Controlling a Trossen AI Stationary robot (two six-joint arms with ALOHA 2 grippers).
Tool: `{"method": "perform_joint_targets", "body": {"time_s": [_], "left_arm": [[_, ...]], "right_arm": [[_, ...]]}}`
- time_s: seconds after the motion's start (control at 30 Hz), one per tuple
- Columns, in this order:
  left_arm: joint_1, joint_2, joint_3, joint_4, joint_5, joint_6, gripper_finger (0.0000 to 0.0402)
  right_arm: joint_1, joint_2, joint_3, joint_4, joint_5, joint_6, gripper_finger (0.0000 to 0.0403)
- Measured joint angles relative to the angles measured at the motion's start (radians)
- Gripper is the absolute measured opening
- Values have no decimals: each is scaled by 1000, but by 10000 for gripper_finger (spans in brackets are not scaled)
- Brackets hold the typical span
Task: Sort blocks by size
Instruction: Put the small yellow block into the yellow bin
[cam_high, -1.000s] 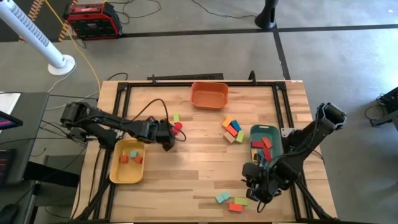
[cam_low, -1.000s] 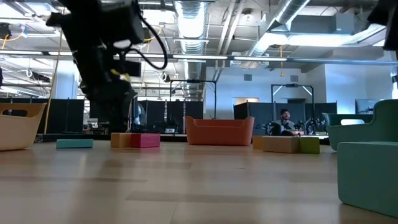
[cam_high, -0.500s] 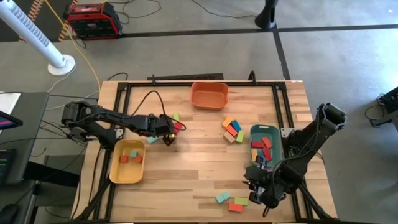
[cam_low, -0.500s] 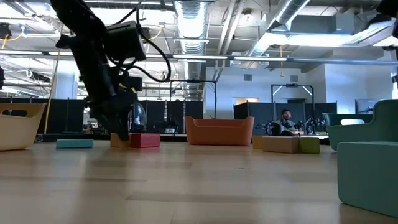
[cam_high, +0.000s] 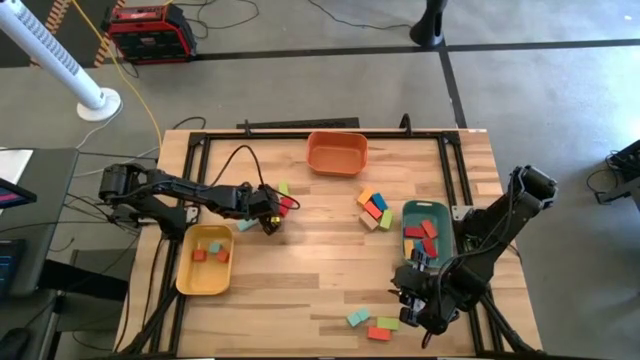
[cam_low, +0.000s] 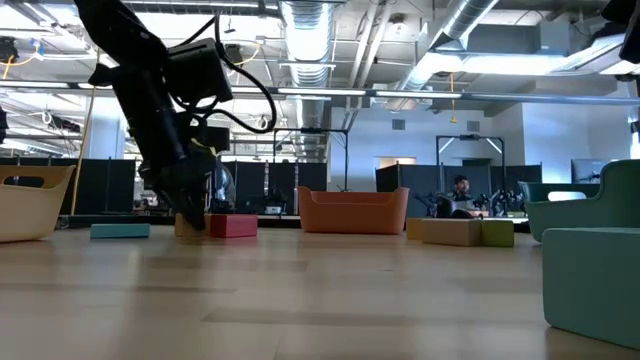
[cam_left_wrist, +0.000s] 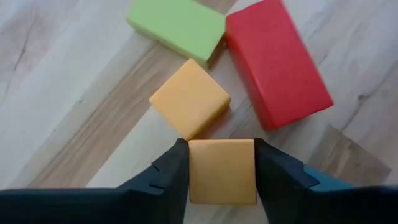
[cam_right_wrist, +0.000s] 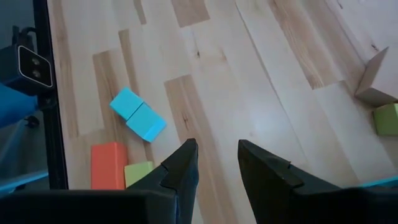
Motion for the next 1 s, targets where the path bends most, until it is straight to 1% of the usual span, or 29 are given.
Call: {"method": "perform_joint_targets", "body": {"time_s": [0.1, 0.23, 0.37, 0.43, 0.53, 0.67, 0.77, 0.87, 1.0], "left_arm": [[-1, -2, 1, 0, 27, 32, 128], [-16, -17, 5, -50, 91, 63, 128], [-54, -51, 35, -177, 139, 60, 129], [-89, -81, 66, -239, 144, 51, 131], [-155, -137, 121, -380, 144, 23, 131], [-272, -227, 200, -533, 136, -62, 132], [-379, -299, 254, -643, 130, -154, 133], [-495, -358, 288, -755, 127, -276, 133], [-647, -402, 277, -908, 129, -486, 134]], "right_arm": [[0, 0, 0, 1, 0, 11, 156], [0, 0, 0, 7, 1, 15, 156], [0, 0, 0, 6, 2, 15, 156], [-1, 0, 0, 6, 2, 14, 156], [-8, 0, 0, 5, 2, 14, 156], [-6, 0, 0, 4, 2, 14, 156], [-6, 0, 0, 5, 2, 14, 156], [-6, 0, 0, 13, 2, 14, 156], [-6, 0, 0, 26, 2, 13, 156]]}}
